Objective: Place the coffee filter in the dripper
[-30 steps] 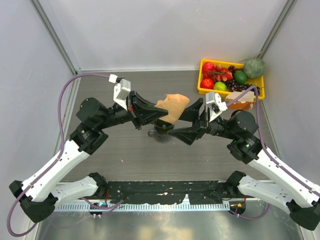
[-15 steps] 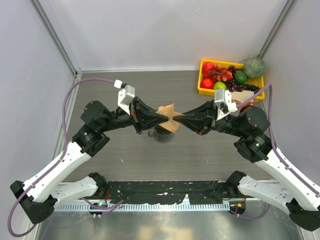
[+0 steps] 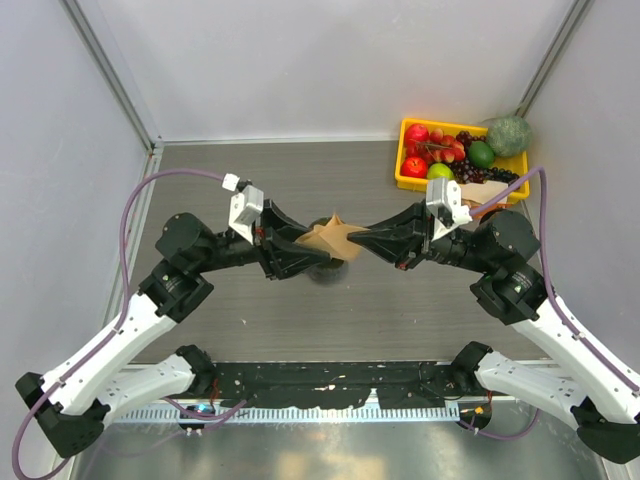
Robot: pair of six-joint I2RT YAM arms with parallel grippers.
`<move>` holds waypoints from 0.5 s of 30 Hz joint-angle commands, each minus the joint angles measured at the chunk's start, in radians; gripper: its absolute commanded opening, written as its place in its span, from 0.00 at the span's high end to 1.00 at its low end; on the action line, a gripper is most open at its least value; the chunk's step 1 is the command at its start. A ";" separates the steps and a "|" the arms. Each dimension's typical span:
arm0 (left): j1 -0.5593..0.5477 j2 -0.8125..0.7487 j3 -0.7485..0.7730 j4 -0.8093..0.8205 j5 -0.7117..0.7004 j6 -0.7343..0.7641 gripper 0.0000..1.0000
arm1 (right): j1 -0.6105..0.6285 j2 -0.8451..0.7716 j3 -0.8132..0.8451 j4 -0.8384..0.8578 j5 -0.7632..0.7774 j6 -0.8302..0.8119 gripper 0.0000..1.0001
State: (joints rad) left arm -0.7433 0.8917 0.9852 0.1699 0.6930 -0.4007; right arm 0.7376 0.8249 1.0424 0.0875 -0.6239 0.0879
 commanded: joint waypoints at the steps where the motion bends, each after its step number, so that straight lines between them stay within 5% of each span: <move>1: 0.007 -0.023 -0.023 0.020 0.040 0.040 0.65 | -0.004 -0.012 0.041 0.009 -0.033 -0.010 0.95; 5: 0.007 -0.023 -0.030 0.017 0.040 0.049 0.99 | -0.006 -0.012 0.041 0.006 -0.069 0.004 0.95; 8: 0.007 -0.028 -0.031 0.008 0.051 0.062 1.00 | -0.006 -0.012 0.042 -0.018 -0.083 -0.016 0.95; 12: 0.015 -0.066 -0.019 -0.099 0.059 0.131 0.45 | -0.006 -0.023 0.056 -0.142 -0.105 -0.135 0.95; 15: 0.042 -0.103 -0.003 -0.211 0.060 0.186 0.34 | -0.006 -0.023 0.083 -0.331 -0.128 -0.323 0.95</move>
State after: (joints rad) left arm -0.7307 0.8497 0.9550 0.0853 0.7353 -0.3008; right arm 0.7353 0.8211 1.0626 -0.0387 -0.7063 -0.0135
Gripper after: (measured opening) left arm 0.615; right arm 0.061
